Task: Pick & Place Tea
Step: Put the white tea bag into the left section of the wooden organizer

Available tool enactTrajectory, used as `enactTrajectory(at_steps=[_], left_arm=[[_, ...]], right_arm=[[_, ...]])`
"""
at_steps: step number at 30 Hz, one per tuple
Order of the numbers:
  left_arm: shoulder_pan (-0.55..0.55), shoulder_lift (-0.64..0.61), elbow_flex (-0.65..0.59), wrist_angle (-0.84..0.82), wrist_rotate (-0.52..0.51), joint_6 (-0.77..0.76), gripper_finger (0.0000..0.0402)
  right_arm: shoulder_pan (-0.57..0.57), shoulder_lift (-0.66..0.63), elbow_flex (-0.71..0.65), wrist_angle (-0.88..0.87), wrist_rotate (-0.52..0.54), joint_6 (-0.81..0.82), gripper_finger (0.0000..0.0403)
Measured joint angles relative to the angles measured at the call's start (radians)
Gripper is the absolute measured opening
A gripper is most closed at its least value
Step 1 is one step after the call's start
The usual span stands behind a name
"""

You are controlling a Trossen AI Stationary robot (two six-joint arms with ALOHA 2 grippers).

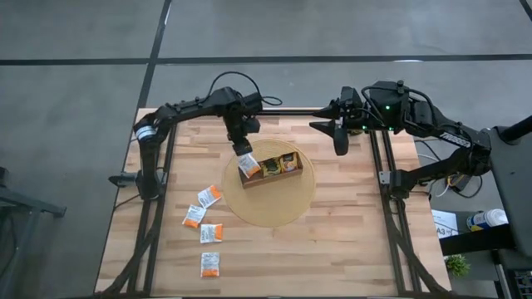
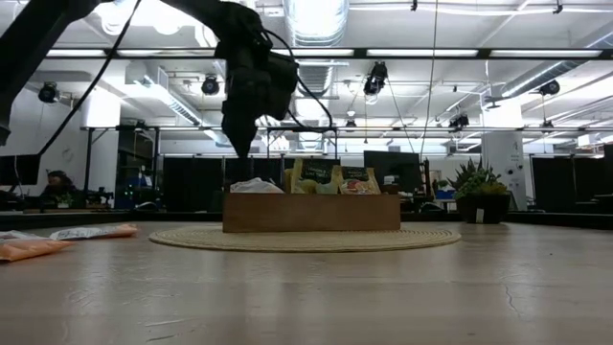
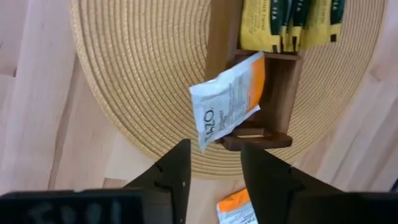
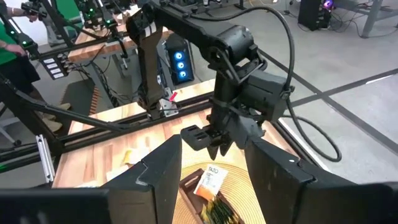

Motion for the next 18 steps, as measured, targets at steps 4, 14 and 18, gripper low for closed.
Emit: enactTrajectory(at_steps=[4,14,18], left_arm=[[0.01,0.0,-0.011,-0.004,0.023,-0.001,0.0156],[0.011,-0.001,-0.15,0.062,0.099,0.01,0.017],[0.011,-0.001,-0.196,0.103,0.099,0.003,0.017]], right_arm=[[0.0,0.0,0.0,-0.005,0.0,-0.005,0.0171],[0.0,0.0,0.0,-0.046,0.0,-0.027,0.0171],[0.0,0.0,0.0,-0.045,0.0,-0.03,0.0171]])
